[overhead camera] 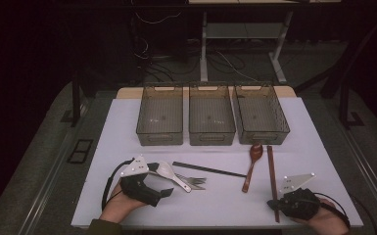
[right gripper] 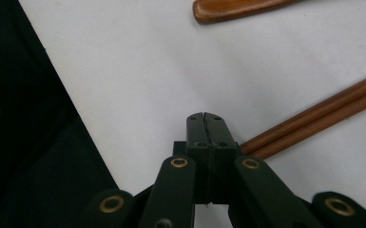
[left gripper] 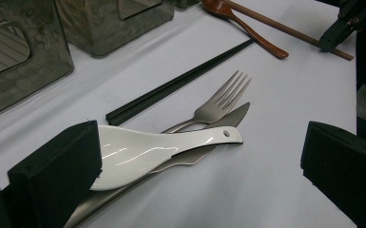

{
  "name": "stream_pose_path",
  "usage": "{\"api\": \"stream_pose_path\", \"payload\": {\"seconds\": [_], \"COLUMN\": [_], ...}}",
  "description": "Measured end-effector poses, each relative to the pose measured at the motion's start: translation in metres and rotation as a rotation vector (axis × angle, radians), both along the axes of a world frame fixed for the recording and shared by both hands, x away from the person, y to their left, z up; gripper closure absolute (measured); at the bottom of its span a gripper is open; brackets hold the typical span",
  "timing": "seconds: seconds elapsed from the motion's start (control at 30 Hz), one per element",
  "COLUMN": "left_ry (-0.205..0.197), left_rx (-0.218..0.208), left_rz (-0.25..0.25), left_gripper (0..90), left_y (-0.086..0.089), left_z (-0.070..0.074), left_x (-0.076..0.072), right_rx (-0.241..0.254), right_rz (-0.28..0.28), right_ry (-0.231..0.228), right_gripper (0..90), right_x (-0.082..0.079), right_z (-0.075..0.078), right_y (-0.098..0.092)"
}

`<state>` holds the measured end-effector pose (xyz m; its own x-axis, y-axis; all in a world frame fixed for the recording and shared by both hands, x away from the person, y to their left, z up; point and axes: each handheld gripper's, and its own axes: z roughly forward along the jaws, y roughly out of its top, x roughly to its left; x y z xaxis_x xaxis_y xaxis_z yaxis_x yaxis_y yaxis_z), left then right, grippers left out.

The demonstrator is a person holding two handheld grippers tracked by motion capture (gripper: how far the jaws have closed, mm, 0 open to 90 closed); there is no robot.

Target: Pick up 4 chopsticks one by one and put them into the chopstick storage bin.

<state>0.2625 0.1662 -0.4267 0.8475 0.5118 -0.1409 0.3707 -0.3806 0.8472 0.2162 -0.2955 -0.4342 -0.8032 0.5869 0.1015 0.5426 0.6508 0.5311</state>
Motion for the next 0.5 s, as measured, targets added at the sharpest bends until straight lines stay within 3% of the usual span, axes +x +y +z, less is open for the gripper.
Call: {"api": "stream_pose_path", "payload": {"seconds": [0.33, 0.5], "left_ry": [0.001, 0.001], "left_rx": [0.0, 0.0], "left_rz": [0.0, 0.001], "left_gripper": [0.0, 0.0], "left_y": [0.0, 0.0], "left_z": [0.0, 0.0], "left_x": [0.0, 0.0], "right_rx": [-0.009, 0.012], "right_rz": [-0.029, -0.039], "right_ry": [-0.007, -0.006], "right_gripper": [89.2, 89.1], "right_x": [0.002, 0.003], "right_z": [0.0, 0.002], "right_y": [-0.013, -0.017]}}
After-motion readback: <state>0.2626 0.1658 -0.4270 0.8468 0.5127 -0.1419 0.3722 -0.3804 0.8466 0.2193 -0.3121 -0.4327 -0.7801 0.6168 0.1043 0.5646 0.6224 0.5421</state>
